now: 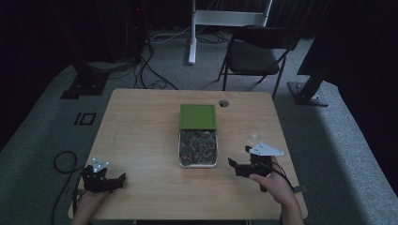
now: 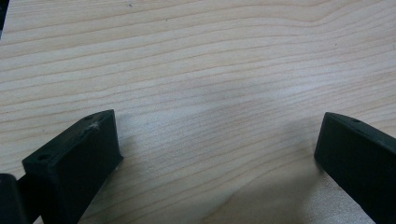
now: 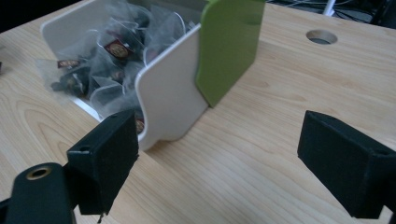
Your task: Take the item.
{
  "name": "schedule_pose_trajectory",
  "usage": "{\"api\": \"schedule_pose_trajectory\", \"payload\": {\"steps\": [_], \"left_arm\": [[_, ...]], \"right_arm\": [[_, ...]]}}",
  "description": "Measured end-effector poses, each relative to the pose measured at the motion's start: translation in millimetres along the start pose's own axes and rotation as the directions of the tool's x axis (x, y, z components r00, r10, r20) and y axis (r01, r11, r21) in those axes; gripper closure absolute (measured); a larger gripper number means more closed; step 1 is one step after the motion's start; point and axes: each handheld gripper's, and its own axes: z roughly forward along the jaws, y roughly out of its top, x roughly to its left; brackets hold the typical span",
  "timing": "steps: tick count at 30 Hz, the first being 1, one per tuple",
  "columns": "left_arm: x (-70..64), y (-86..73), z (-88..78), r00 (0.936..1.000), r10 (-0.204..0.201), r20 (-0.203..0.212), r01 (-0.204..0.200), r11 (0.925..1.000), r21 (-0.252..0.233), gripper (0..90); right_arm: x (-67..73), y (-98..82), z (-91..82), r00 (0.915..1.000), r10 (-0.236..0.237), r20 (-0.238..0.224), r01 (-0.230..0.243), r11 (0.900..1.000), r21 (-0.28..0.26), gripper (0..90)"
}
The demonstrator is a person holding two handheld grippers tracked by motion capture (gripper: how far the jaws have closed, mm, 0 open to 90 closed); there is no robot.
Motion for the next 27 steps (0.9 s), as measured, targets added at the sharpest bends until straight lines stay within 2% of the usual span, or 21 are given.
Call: {"api": "schedule_pose_trajectory", "payload": {"steps": [13,27], "left_arm": [[0.0,0.0,0.0,1.0000,0.000,0.000,0.000,1.0000,0.000,0.5],[0.0,0.0,0.0,1.0000,0.000,0.000,0.000,1.0000,0.000,0.5]], "right_arm": [[13.1,22.3,12.5,0.9986,-0.028,-0.046,0.027,0.999,-0.027,12.6],[28.5,40.8,28.0,0.9944,-0.064,-0.084,0.062,0.998,-0.033,12.6]]}}
